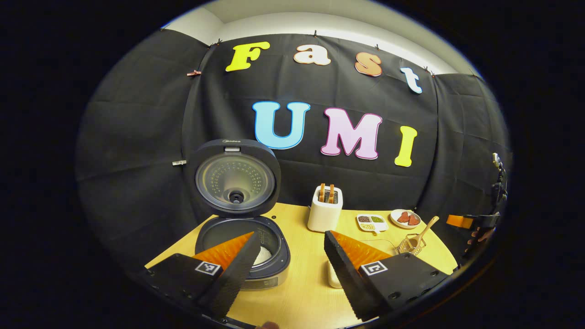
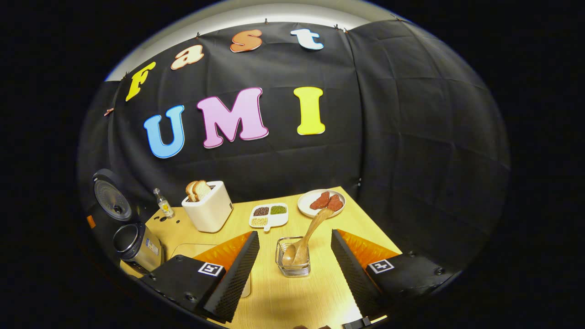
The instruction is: Close the left gripper, press the button to open the rice cooker; take a wooden spoon from the chopstick holder with the right hand, scoop a spoonful of rice and pour it into the rice cooker, then put the wooden spoon back into the chopstick holder.
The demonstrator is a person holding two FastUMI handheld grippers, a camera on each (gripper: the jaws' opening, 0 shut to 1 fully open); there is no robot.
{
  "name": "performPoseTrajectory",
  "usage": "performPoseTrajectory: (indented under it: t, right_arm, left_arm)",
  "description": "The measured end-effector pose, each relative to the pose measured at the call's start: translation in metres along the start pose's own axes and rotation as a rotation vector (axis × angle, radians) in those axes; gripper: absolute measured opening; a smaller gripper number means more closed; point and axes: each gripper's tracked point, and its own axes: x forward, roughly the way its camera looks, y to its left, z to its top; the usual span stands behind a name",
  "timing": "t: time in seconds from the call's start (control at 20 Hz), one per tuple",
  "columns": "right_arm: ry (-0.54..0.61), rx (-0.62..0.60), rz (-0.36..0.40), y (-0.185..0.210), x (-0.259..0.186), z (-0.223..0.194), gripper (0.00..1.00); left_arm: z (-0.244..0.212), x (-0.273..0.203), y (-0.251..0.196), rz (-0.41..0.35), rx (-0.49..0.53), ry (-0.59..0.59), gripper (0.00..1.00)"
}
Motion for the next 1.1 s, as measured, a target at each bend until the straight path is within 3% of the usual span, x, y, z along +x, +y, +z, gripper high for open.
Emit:
performPoseTrajectory:
  t: [0.35, 0.75, 1.0, 1.1]
  right_arm:
    - [0.111, 0.070, 0.002, -0.024, 0.069, -0.026, 0.99]
    - [0.231, 0.151, 0.010, -0.033, 0.139, -0.070, 0.99]
    - [0.240, 0.262, -0.001, -0.032, 0.173, -0.073, 0.99]
    - [0.251, 0.287, 0.000, -0.033, 0.180, -0.076, 0.94]
  left_arm:
    - [-0.033, -0.011, -0.022, 0.049, 0.018, 0.085, 0.95]
    - [-0.073, -0.033, -0.036, 0.175, -0.006, 0.160, 0.95]
    - [-0.092, -0.043, -0.042, 0.223, -0.027, 0.200, 0.96]
    - [-0.097, -0.042, -0.045, 0.226, -0.038, 0.206, 0.96]
